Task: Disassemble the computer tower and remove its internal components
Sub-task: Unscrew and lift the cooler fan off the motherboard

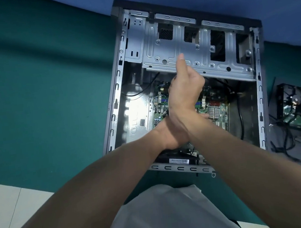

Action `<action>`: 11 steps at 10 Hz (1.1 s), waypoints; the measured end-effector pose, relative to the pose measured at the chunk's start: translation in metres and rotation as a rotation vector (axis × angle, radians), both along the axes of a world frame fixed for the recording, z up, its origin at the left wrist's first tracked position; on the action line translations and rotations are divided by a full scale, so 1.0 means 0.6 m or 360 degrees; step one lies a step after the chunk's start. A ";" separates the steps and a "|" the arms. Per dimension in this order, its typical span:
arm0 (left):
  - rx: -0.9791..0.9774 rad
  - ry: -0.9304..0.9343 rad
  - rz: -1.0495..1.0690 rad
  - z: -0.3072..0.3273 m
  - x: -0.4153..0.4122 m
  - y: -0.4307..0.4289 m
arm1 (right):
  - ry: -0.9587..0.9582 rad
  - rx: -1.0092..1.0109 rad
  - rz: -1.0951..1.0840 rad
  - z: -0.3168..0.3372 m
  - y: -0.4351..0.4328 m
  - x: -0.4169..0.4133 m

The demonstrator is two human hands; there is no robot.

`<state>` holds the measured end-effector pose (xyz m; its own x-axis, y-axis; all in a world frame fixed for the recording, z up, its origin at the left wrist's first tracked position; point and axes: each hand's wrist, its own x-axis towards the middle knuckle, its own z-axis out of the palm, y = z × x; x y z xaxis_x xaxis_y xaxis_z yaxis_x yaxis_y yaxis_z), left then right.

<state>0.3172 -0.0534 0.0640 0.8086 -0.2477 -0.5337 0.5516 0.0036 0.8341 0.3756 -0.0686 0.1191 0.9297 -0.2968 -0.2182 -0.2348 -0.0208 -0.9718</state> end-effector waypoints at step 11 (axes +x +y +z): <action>0.1691 -0.1875 -0.1586 -0.062 0.007 -0.005 | -0.0240 -0.2386 0.2649 0.096 -0.063 0.034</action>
